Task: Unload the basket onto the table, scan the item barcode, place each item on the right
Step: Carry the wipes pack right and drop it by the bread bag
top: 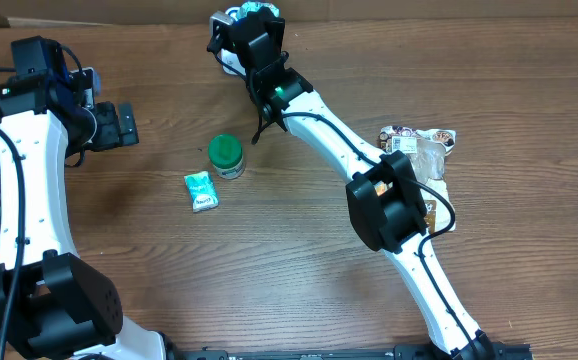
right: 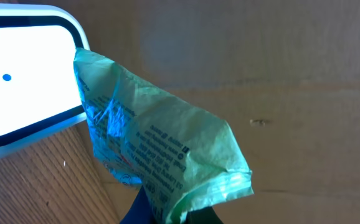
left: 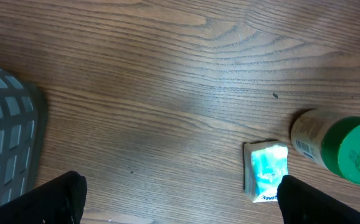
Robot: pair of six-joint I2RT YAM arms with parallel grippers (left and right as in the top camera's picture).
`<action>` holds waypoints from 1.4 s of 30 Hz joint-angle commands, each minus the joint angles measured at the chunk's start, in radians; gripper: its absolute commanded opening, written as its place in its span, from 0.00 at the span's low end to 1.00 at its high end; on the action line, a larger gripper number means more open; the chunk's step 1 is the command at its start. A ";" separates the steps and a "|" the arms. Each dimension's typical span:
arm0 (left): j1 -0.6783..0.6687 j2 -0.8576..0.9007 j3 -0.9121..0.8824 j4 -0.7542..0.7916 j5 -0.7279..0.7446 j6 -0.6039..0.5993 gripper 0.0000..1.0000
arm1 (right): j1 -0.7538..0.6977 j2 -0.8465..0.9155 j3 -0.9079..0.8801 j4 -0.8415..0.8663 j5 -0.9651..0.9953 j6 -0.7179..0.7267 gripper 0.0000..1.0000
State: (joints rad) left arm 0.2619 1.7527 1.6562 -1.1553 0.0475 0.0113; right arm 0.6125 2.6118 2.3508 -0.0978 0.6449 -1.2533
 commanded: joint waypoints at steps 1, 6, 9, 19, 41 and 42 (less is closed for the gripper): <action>0.000 0.000 0.016 0.001 0.001 0.023 1.00 | 0.012 -0.084 0.031 0.002 0.032 0.130 0.04; 0.000 0.000 0.016 0.002 0.001 0.023 1.00 | 0.028 -0.216 0.031 -0.188 0.024 0.336 0.04; 0.000 0.000 0.016 0.001 0.001 0.023 1.00 | 0.034 -0.328 0.031 -0.433 -0.024 0.570 0.04; 0.000 0.000 0.016 0.001 0.001 0.023 1.00 | -0.077 -0.554 0.031 -1.187 -0.574 1.221 0.04; 0.000 0.000 0.016 0.001 0.001 0.023 1.00 | -0.612 -0.537 -0.536 -1.268 -0.923 1.380 0.04; 0.000 0.000 0.016 0.002 0.001 0.023 1.00 | -0.627 -0.537 -0.560 -1.256 -0.899 1.384 0.04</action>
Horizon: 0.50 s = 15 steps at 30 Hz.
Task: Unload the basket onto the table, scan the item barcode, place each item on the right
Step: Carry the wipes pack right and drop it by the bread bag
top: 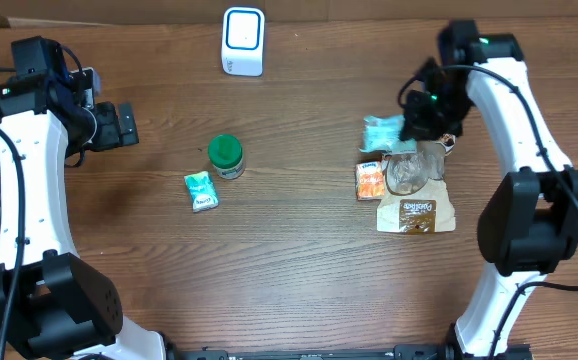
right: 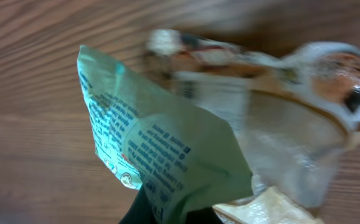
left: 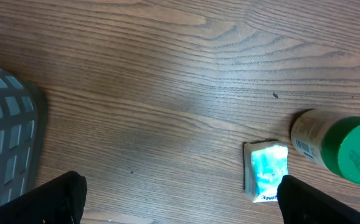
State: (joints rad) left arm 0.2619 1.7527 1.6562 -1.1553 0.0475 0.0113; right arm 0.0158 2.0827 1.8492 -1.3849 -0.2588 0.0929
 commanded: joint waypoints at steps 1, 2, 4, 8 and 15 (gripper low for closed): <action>0.000 0.000 0.016 0.001 0.001 0.023 0.99 | -0.039 -0.008 -0.073 0.033 0.032 0.038 0.04; 0.000 0.000 0.016 0.001 0.001 0.023 1.00 | -0.047 -0.008 -0.086 0.033 0.063 0.038 0.04; 0.000 0.000 0.016 0.001 0.001 0.023 0.99 | -0.060 -0.008 -0.108 0.033 0.105 0.038 0.04; 0.000 0.000 0.016 0.002 0.001 0.023 1.00 | -0.080 -0.008 -0.117 0.024 0.128 0.037 0.54; 0.000 0.000 0.016 0.002 0.001 0.023 0.99 | -0.085 -0.008 -0.082 -0.008 0.128 0.034 1.00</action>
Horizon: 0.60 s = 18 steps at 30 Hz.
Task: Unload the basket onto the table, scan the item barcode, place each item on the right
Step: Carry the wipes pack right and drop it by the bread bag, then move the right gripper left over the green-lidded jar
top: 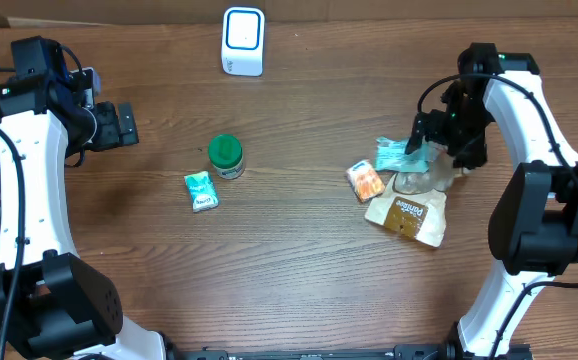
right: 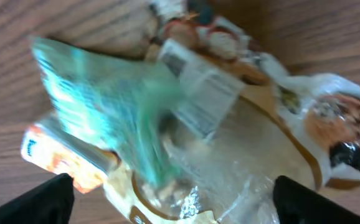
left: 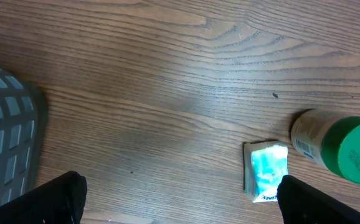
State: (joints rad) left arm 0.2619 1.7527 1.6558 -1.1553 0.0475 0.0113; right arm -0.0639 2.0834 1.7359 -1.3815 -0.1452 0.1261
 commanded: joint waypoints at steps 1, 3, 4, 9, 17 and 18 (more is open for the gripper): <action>0.000 0.000 0.016 0.001 0.001 0.023 1.00 | -0.005 -0.010 0.050 -0.022 0.014 0.000 1.00; 0.000 0.000 0.016 0.002 0.001 0.023 1.00 | -0.005 -0.016 0.109 -0.055 0.013 -0.012 1.00; 0.000 0.000 0.016 0.001 0.001 0.023 1.00 | -0.002 -0.020 0.151 -0.076 0.014 -0.024 1.00; 0.000 0.000 0.016 0.001 0.001 0.023 1.00 | 0.020 -0.028 0.277 -0.158 -0.040 -0.021 1.00; 0.000 0.000 0.016 0.001 0.001 0.023 1.00 | 0.169 -0.028 0.307 -0.181 -0.118 -0.022 1.00; 0.000 0.000 0.016 0.002 0.001 0.023 1.00 | 0.207 -0.028 0.307 -0.166 -0.114 -0.021 1.00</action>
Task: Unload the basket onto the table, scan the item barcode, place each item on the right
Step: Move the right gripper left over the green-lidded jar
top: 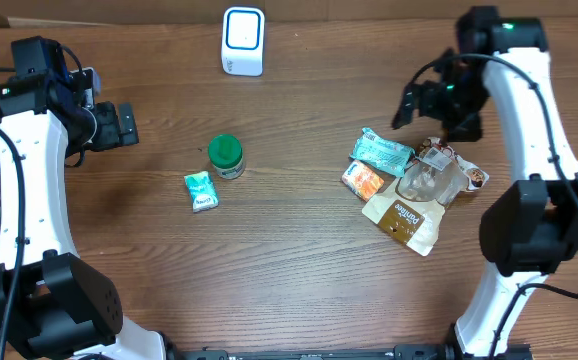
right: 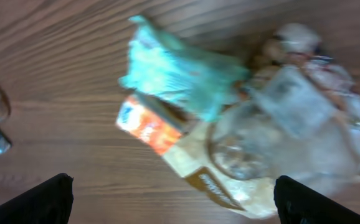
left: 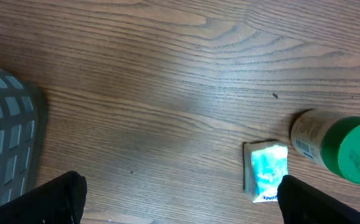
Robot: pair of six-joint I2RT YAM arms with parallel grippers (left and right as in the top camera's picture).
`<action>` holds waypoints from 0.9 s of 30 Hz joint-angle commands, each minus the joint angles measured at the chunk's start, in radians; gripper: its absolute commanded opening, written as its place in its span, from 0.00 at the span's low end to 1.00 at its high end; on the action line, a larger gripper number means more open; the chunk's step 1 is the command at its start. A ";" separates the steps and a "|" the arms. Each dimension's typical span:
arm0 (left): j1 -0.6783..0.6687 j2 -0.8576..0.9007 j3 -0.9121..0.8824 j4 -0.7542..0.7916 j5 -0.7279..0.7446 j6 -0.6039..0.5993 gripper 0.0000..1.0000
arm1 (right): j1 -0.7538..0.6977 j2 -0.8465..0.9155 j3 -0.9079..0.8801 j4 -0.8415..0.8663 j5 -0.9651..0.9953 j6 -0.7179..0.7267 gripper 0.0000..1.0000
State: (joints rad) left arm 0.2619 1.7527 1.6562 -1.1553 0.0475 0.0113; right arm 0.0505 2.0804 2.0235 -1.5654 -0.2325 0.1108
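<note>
The white scanner stands at the table's far edge. A green packet lies flat on the left side of a pile at the right. My right gripper hangs open above that pile, holding nothing. A green-lidded jar and a small teal packet sit mid-table. My left gripper is open over bare wood at the left, empty.
The pile also holds an orange packet, a brown bag and a clear bag. A grey basket stands at the far left edge.
My right gripper, open low over the pile before, is now higher and farther back. The green packet lies still at the pile's left, and the pile's bags sit slightly shifted.
My right gripper held the green packet in front of the scanner. Then it held the packet over the pile at the right. Then its jaws were open with the packet dropping onto the pile. Now it is raised and empty. The left arm never moved.
</note>
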 commanded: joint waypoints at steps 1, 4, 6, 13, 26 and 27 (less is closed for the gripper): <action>0.000 0.000 0.016 0.002 0.001 0.023 1.00 | 0.126 -0.025 0.020 0.033 -0.028 -0.004 1.00; 0.000 0.000 0.016 0.001 0.001 0.023 1.00 | 0.263 -0.025 0.020 0.116 -0.020 0.108 1.00; 0.000 0.000 0.016 0.002 0.001 0.023 1.00 | 0.340 -0.025 0.020 0.177 0.005 0.167 1.00; 0.000 0.000 0.016 0.002 0.001 0.023 1.00 | 0.516 -0.025 0.020 0.420 0.030 0.114 1.00; 0.000 0.000 0.016 0.001 0.001 0.023 1.00 | 0.661 0.095 0.020 0.679 0.222 -0.169 0.94; 0.000 0.000 0.016 0.002 0.001 0.023 1.00 | 0.662 0.104 0.020 0.680 0.222 -0.181 0.94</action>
State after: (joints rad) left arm 0.2619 1.7527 1.6558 -1.1553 0.0475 0.0113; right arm 0.7086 2.1384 2.0239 -0.8928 -0.0475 0.0185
